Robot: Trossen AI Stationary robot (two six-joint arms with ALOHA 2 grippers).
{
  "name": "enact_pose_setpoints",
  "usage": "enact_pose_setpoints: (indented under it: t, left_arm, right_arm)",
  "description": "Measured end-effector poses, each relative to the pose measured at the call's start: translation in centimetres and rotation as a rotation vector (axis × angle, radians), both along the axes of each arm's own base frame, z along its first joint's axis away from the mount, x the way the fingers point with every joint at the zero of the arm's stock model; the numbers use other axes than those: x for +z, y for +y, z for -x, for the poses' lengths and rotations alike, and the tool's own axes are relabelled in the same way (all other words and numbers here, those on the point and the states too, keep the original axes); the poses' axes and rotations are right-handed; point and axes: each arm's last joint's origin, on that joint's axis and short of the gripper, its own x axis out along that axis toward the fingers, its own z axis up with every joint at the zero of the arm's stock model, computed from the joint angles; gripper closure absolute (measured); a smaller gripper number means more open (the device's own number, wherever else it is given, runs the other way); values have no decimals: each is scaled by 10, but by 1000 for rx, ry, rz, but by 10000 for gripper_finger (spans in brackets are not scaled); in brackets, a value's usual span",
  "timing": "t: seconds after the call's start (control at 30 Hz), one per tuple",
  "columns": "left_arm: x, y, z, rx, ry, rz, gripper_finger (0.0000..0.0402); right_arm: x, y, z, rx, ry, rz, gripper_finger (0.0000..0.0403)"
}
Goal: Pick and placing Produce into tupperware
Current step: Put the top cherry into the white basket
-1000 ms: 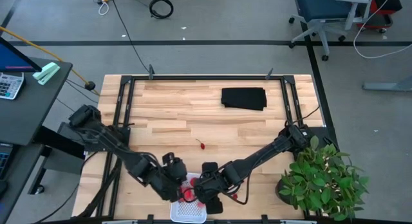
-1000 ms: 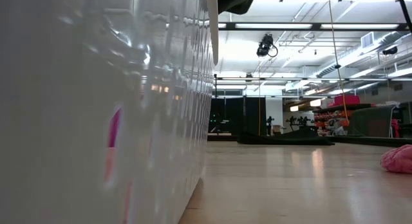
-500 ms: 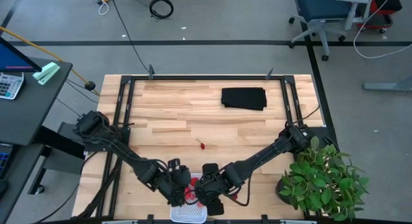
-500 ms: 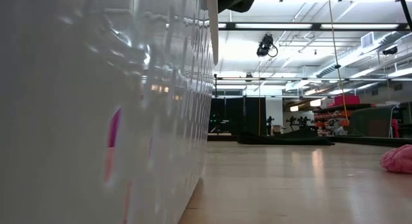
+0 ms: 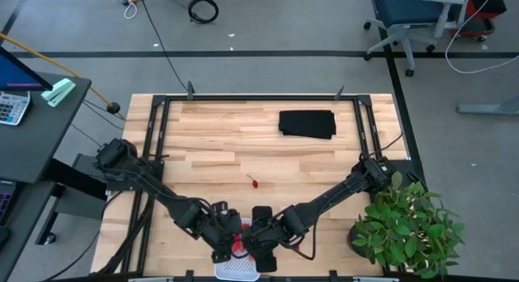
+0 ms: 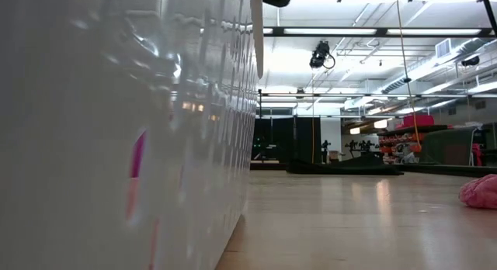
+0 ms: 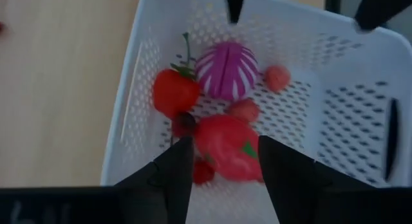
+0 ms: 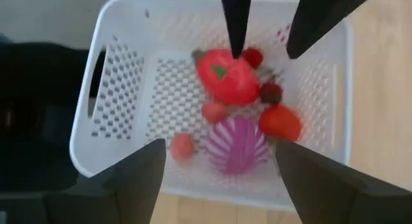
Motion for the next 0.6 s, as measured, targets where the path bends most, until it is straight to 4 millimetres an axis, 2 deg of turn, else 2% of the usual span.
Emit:
enact_pose_setpoints:
  t: [0.13, 0.3, 0.5, 0.6]
  left_arm:
    - [19, 5, 1, -9, 85, -21, 232]
    - [41, 14, 14, 1, 229, -120, 246]
    - [69, 26, 44, 27, 487, -264, 264]
    - [79, 24, 52, 3, 480, -261, 273]
  right_arm:
    - [0, 0, 0, -7, -4, 10, 100]
    - [-3, -5, 3, -11, 43, 40, 100]
    - [-5, -27, -2, -80, 77, 123, 105]
    - [-5, -41, -8, -121, 70, 135, 108]
